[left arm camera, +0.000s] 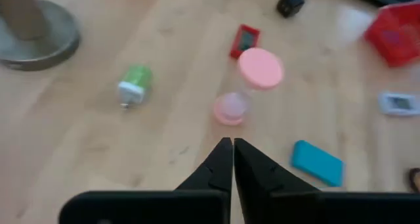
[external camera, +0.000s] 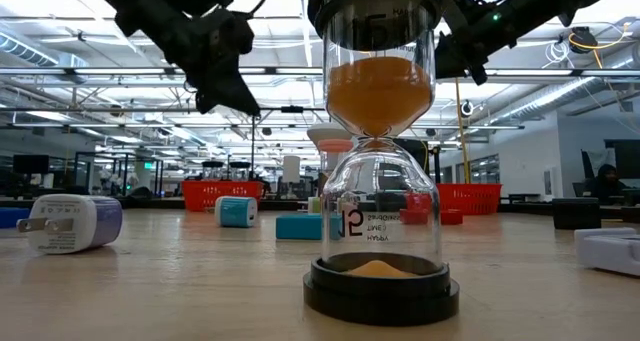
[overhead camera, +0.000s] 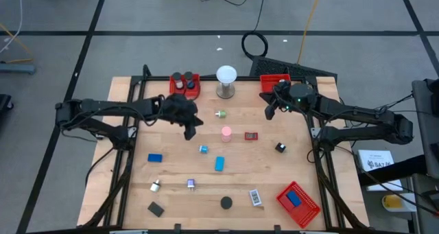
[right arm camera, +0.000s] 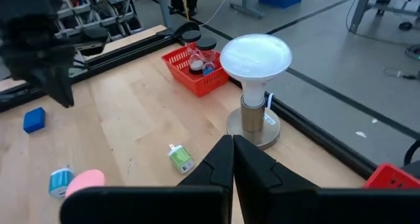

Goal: Pick & Place Office items
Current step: Put the green charger adapter into the top right red bin

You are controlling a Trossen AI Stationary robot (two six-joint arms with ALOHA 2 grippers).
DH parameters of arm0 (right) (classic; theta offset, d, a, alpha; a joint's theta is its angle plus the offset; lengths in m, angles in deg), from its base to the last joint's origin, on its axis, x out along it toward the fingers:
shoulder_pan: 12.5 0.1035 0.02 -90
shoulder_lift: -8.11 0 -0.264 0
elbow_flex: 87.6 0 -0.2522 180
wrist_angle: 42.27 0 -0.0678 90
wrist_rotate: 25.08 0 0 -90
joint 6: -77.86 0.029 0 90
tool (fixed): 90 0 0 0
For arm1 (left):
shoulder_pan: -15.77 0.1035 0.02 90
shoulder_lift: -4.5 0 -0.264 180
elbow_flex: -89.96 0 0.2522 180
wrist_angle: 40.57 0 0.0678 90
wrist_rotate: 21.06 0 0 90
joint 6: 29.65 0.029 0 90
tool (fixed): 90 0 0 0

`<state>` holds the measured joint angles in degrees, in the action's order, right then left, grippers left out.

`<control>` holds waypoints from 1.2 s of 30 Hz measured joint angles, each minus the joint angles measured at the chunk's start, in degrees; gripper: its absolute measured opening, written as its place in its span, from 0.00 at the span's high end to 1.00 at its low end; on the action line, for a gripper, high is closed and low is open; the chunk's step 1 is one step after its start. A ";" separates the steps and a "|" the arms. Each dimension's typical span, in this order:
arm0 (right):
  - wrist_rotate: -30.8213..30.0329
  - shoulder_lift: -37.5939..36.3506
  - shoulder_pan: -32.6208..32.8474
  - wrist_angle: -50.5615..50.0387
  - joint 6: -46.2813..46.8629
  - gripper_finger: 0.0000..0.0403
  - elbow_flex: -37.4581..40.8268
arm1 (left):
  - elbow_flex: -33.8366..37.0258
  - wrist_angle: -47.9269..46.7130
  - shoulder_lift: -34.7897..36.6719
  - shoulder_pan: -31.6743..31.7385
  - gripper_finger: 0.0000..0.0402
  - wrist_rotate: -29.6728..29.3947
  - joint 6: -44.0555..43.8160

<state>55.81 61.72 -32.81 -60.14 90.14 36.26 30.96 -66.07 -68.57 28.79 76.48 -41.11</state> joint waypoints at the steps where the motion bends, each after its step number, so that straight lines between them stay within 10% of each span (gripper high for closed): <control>1: 0.05 0.02 0.00 0.01 0.53 1.00 0.00 | 0.00 -0.02 -0.03 -0.41 0.99 -2.09 -0.03; 10: 0.13 0.02 0.13 1.43 2.54 1.00 0.02 | 0.02 6.72 -7.84 3.57 0.88 -4.14 -4.11; 23: 0.27 0.02 0.17 3.29 7.74 1.00 0.00 | 0.00 23.68 -20.33 5.04 0.52 -9.19 12.07; 36: 0.28 0.02 0.20 3.42 8.08 1.00 0.00 | 0.00 26.92 -28.13 5.72 0.60 -9.68 15.94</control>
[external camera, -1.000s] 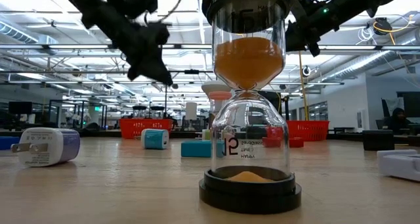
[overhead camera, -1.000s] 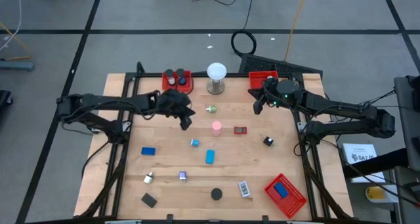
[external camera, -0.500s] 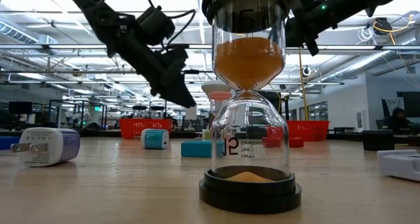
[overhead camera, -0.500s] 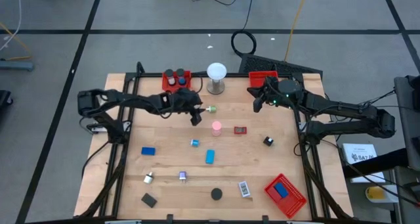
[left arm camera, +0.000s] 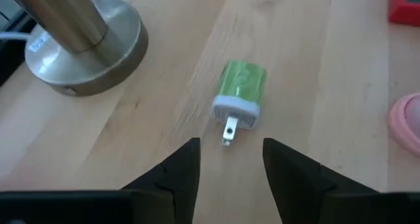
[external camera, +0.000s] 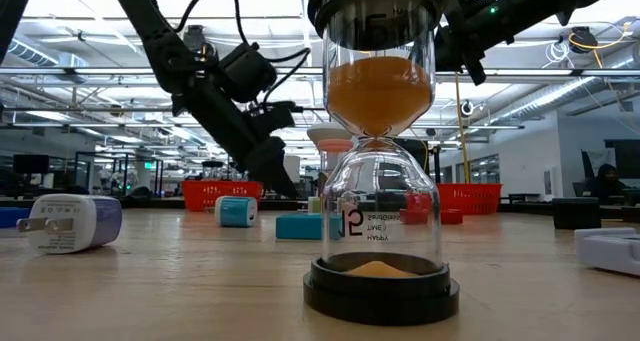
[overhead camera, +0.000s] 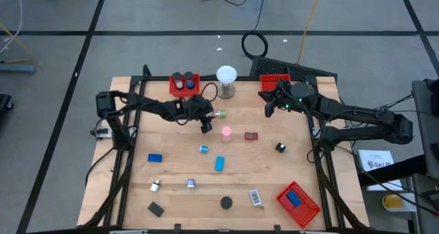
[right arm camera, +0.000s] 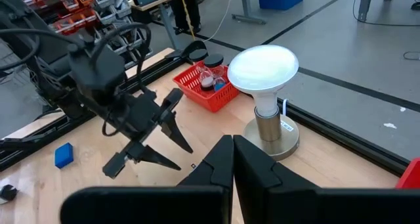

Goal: Pick & Place Office items
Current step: Put the green charger adapter into the top right red bin

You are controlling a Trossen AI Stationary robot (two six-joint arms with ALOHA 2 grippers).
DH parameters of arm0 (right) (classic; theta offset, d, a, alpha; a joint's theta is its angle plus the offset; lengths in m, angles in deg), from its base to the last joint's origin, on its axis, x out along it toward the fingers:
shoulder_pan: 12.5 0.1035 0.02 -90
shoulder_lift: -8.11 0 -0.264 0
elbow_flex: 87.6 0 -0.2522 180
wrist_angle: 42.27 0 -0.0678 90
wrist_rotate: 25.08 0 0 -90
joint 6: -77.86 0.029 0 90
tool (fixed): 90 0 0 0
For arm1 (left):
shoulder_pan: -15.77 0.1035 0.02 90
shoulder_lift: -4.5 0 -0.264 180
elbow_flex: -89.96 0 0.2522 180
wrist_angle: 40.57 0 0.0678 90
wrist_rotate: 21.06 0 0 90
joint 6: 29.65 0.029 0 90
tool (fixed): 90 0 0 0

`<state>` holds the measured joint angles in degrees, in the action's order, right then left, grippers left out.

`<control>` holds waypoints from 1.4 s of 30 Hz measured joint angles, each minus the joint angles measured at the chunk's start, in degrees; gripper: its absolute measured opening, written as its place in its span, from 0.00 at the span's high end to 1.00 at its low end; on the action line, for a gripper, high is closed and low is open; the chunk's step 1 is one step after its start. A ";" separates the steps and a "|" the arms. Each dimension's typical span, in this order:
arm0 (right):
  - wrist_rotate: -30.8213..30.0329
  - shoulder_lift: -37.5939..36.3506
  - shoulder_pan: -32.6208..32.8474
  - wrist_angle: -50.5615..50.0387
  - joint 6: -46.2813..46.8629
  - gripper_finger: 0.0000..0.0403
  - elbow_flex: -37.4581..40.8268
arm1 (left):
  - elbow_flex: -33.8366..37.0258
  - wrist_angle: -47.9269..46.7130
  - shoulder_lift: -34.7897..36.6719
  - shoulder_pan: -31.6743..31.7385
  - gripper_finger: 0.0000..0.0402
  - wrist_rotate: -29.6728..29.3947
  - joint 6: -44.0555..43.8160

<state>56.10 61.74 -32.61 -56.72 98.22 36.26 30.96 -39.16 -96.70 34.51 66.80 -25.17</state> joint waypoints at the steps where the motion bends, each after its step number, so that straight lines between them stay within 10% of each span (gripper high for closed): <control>1: 0.00 0.00 0.00 0.02 0.00 1.00 0.00 | 0.00 0.07 -0.18 0.00 0.60 -0.11 0.21; 42: -0.13 0.00 -0.02 2.67 -0.46 1.00 0.00 | -5.77 0.84 -6.55 1.16 0.85 2.15 7.43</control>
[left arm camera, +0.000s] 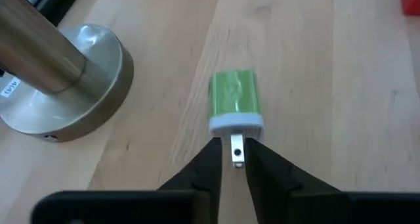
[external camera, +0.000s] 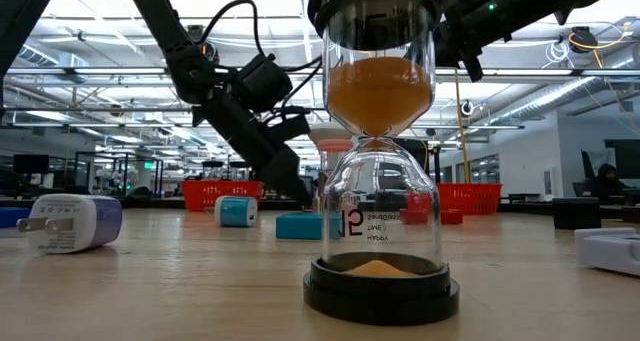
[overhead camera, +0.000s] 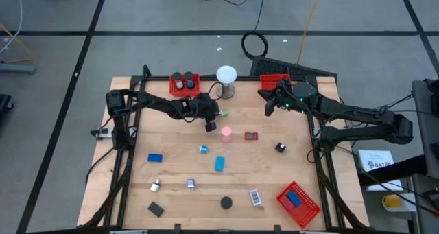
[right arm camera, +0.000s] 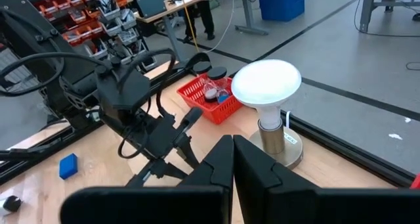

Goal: Pick & Place Office items
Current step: Put the green charger adapter into the top right red bin

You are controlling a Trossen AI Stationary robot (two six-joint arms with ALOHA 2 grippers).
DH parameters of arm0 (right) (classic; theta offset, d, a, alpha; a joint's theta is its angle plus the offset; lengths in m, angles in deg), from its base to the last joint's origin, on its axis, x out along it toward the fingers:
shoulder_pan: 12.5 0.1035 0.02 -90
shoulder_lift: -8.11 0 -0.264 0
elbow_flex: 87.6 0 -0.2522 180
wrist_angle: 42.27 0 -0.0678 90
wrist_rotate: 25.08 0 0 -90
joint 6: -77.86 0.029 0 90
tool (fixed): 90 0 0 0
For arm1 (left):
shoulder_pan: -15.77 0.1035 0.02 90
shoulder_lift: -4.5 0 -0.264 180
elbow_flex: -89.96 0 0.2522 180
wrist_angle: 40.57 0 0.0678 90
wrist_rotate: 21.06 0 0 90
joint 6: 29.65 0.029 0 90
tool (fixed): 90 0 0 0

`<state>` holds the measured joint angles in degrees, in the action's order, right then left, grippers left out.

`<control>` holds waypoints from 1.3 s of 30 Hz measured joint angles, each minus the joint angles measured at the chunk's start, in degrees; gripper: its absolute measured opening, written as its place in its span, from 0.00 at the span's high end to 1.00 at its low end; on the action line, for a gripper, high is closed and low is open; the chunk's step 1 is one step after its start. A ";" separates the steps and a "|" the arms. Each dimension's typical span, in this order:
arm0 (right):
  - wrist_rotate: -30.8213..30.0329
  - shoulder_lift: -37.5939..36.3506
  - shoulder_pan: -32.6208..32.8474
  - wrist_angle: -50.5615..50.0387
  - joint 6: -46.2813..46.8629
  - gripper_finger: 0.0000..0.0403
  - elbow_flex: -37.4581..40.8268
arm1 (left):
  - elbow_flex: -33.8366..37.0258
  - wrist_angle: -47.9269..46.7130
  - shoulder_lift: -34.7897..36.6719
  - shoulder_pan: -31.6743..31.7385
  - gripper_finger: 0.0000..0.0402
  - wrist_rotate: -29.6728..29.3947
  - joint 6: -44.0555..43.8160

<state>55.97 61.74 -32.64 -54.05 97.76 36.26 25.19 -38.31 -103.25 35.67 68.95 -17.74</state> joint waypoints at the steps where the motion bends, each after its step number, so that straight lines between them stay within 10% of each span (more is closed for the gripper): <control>1: 0.00 0.00 0.00 0.00 0.00 1.00 0.00 | 0.00 -0.21 0.00 0.00 0.86 0.02 0.00; 14: 0.00 0.00 0.00 -0.02 -0.22 1.00 0.00 | -0.48 -2.25 1.27 0.00 0.99 0.11 -0.49; 21: 0.00 0.00 0.00 -0.02 -0.94 1.00 0.00 | -8.68 -18.02 4.95 0.02 1.00 0.85 -1.77; 29: 0.02 0.00 0.00 -0.02 -1.09 1.00 0.00 | -26.81 -48.47 4.28 -0.15 1.00 12.39 -26.73; 39: 0.03 0.02 -0.02 0.18 -3.27 1.00 0.00 | -31.69 -60.83 -2.12 0.87 1.00 16.80 -42.81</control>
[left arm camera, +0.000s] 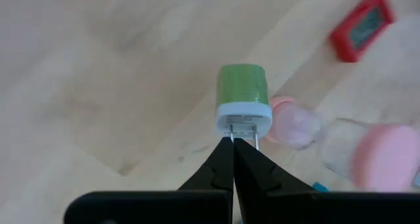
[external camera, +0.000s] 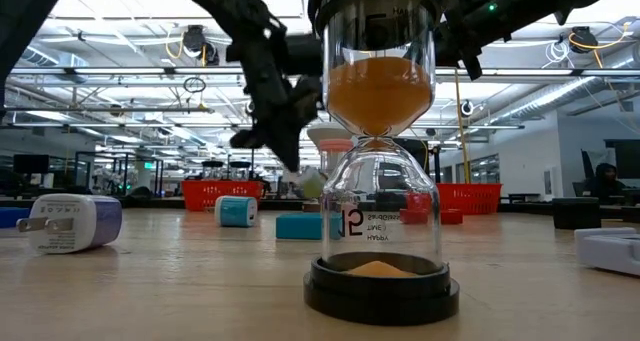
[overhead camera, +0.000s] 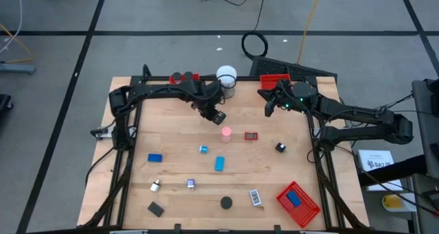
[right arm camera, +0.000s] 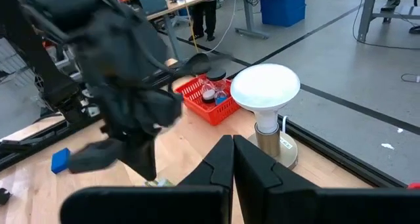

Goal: Pick & Place Office items
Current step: Put the green charger adapter into the top right red bin

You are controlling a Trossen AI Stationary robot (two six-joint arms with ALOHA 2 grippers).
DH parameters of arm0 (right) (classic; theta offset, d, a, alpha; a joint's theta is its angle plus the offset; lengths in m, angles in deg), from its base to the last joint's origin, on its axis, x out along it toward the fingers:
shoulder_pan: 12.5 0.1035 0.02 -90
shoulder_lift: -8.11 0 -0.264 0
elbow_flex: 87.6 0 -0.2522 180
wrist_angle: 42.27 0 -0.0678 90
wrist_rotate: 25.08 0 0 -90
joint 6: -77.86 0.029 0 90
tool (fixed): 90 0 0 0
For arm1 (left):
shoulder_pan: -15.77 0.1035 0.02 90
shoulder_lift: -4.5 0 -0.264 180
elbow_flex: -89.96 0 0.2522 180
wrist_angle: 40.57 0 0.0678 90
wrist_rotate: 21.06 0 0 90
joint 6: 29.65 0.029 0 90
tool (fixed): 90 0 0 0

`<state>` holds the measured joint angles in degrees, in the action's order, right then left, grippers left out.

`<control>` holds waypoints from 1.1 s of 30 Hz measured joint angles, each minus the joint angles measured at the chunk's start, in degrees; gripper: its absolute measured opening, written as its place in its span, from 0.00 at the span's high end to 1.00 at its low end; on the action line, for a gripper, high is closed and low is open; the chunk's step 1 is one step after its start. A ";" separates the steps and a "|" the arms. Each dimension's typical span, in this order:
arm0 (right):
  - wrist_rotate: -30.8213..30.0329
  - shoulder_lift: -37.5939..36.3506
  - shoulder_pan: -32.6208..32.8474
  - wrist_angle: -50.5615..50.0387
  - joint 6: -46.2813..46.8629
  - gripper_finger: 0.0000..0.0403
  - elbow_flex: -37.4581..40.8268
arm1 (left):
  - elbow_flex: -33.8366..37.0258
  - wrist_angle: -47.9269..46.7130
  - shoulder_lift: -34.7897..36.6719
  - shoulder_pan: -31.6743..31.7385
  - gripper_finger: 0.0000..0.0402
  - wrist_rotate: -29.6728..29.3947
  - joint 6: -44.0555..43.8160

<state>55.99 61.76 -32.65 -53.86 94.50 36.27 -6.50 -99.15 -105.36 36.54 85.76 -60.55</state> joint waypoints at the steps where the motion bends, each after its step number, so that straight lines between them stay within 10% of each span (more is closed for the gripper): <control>1: 0.02 0.00 0.00 -0.12 -0.22 1.00 0.02 | 0.00 -1.04 -0.72 0.43 1.00 1.05 -0.59; 21: 1.74 0.00 0.00 -0.21 -0.89 1.00 0.00 | -0.06 -29.24 -1.56 3.55 1.00 1.24 2.99; 33: 1.74 0.00 0.00 -0.21 -1.70 1.00 0.00 | -0.02 -27.20 -1.56 3.30 0.98 2.21 3.80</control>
<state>57.74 61.76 -32.66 -54.07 92.80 36.27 -6.52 -126.35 -106.92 39.84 87.96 -56.76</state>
